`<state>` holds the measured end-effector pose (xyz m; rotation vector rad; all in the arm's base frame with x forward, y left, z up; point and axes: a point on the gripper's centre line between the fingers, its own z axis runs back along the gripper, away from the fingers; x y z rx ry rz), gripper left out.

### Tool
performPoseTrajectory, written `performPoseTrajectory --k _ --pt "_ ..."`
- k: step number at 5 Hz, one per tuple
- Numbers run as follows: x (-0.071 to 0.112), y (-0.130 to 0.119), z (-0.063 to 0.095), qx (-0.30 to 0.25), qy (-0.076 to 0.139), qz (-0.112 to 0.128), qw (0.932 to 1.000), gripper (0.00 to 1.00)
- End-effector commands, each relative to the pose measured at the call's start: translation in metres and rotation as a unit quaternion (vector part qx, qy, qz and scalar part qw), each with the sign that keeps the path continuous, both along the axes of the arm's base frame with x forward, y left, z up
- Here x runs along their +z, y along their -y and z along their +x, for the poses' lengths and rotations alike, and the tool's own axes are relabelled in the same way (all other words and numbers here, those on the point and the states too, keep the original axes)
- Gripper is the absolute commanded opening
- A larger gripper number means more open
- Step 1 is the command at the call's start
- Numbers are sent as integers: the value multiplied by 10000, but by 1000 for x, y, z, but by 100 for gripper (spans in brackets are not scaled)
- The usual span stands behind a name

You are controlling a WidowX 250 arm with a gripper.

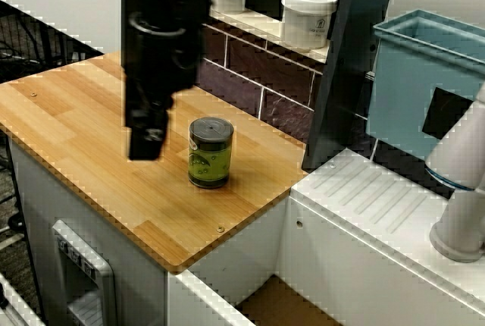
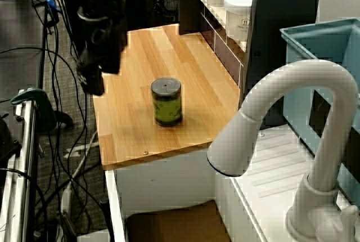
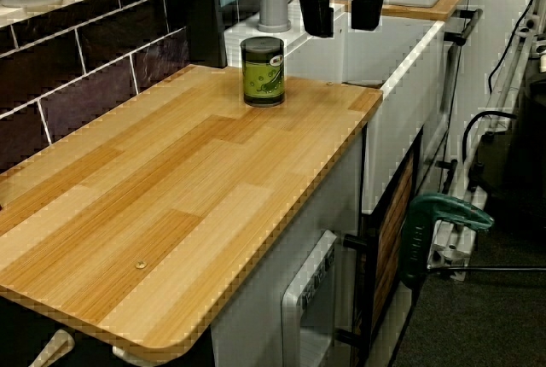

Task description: Push into sink

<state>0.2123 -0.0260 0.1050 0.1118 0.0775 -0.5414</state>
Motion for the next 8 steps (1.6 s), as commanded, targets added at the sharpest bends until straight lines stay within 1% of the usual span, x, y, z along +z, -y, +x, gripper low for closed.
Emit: performPoseTrajectory --k 1,2,3,4,5,6,7,8 --pt "13 -69 -5 416 47 87 9991 100" --pt "12 -97 2 634 110 118 9979 100" --pt "11 -128 13 960 313 193 9947 100" --pt "5 -150 25 1178 397 251 9919 100" --pt "1 -172 37 1339 378 432 9893 100" --pt "3 -192 48 1357 399 399 9891 100" --pt "-4 -202 61 1310 443 467 9893 100" --pt "-3 -206 73 953 617 477 9924 100"
